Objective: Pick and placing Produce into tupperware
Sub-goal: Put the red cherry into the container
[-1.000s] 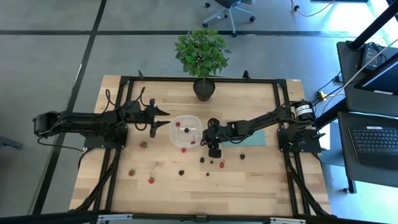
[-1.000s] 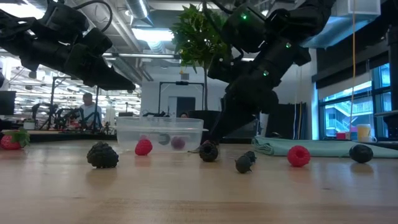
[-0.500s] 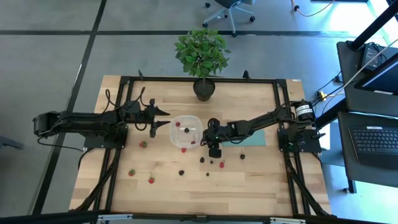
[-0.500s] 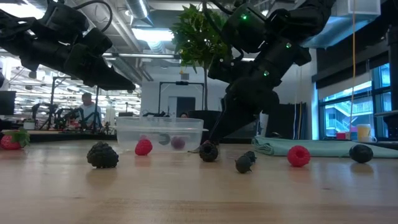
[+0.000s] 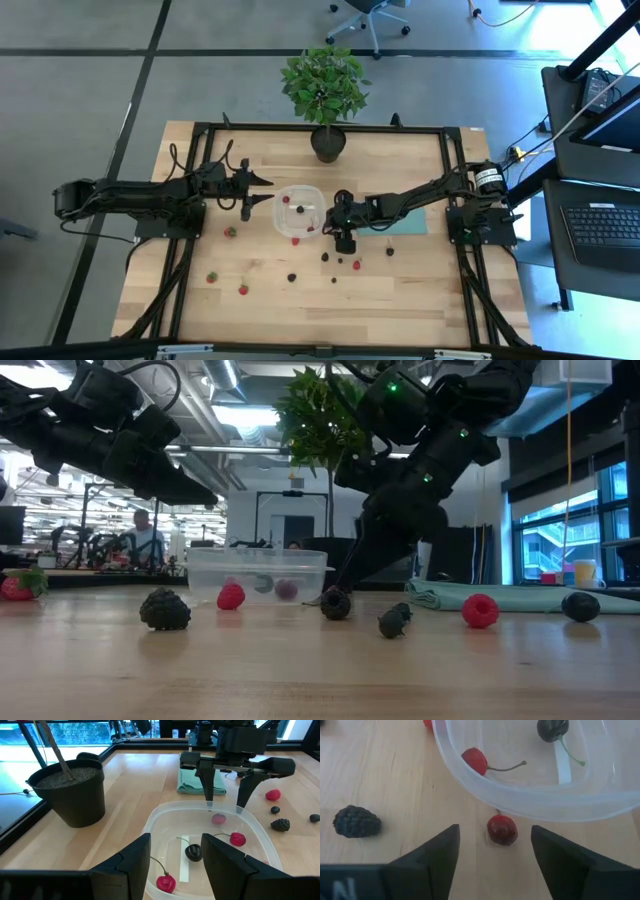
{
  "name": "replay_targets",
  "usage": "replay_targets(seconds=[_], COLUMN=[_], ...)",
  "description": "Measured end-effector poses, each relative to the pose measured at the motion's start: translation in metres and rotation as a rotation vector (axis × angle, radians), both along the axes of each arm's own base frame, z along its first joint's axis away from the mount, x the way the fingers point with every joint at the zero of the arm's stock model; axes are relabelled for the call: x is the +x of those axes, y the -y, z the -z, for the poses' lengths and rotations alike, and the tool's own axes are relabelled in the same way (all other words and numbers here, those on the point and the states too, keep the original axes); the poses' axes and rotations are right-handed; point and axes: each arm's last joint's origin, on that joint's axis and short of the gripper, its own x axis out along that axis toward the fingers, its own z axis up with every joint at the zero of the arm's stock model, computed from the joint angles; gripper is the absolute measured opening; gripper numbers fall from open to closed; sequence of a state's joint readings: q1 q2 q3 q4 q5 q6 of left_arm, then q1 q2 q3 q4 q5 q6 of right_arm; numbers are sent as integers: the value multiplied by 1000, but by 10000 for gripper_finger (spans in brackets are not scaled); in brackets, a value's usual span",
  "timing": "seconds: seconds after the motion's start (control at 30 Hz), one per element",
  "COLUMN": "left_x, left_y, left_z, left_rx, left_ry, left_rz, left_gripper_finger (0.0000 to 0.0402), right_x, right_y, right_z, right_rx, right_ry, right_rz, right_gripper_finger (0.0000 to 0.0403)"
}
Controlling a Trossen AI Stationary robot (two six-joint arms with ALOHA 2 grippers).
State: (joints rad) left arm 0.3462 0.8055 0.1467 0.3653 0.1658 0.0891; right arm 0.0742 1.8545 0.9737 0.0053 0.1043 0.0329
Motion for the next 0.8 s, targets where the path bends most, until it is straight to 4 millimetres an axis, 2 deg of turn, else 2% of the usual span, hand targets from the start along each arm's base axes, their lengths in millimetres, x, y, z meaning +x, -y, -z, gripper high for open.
replay_targets(seconds=[0.3, 0.8], left_x=[0, 0], left_y=[0, 0], left_z=[0, 1], left_rx=[0, -6], left_ry=[0, -15], left_rz=[0, 0], left_gripper_finger=[168, 168], right_x=[1, 7], right_y=[2, 2], right_z=[0, 20], right_rx=[23, 11], right_ry=[10, 2], right_rz=[41, 51], right_gripper_finger=[232, 221])
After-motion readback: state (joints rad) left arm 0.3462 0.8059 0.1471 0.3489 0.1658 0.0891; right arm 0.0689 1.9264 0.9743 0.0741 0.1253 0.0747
